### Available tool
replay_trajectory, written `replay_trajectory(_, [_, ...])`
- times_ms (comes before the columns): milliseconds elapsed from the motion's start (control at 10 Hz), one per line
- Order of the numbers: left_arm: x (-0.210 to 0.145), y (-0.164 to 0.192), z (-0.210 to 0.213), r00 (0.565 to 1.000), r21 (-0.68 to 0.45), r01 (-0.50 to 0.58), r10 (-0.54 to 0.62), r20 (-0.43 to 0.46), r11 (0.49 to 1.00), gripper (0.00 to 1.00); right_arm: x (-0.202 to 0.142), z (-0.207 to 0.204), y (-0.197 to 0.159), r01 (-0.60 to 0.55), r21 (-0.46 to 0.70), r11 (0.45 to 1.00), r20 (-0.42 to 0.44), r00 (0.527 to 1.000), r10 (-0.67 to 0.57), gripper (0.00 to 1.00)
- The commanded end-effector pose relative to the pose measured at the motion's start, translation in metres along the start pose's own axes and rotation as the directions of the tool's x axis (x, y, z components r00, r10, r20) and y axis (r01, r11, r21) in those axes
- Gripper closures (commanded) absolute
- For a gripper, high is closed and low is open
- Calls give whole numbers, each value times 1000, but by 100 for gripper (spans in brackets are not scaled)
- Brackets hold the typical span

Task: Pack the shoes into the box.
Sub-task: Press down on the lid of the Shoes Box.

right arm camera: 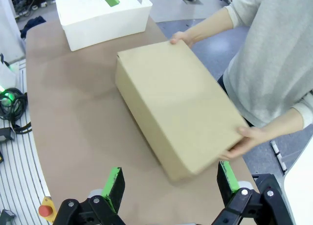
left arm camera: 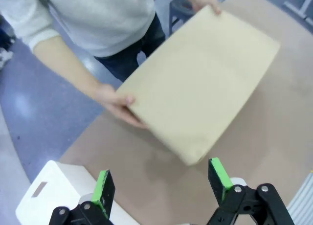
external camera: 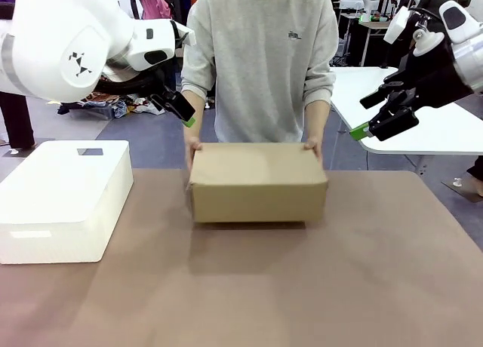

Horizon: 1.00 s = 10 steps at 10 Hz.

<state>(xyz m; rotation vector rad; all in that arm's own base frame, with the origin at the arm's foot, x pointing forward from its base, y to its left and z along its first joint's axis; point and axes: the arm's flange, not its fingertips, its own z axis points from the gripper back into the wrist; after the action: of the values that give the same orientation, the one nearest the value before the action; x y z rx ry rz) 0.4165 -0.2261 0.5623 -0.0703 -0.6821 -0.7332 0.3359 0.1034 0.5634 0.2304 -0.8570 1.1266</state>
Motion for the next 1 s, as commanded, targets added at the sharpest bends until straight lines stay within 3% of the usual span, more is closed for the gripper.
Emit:
replay_trajectory(0, [1, -6, 0, 1000, 9, 10, -10, -4, 1000, 0, 0, 0, 2, 17, -6, 1000, -5, 1000, -17, 0])
replay_trajectory(900, [1, -6, 0, 1000, 9, 10, -10, -4, 1000, 0, 0, 0, 2, 17, -6, 1000, -5, 1000, -17, 0])
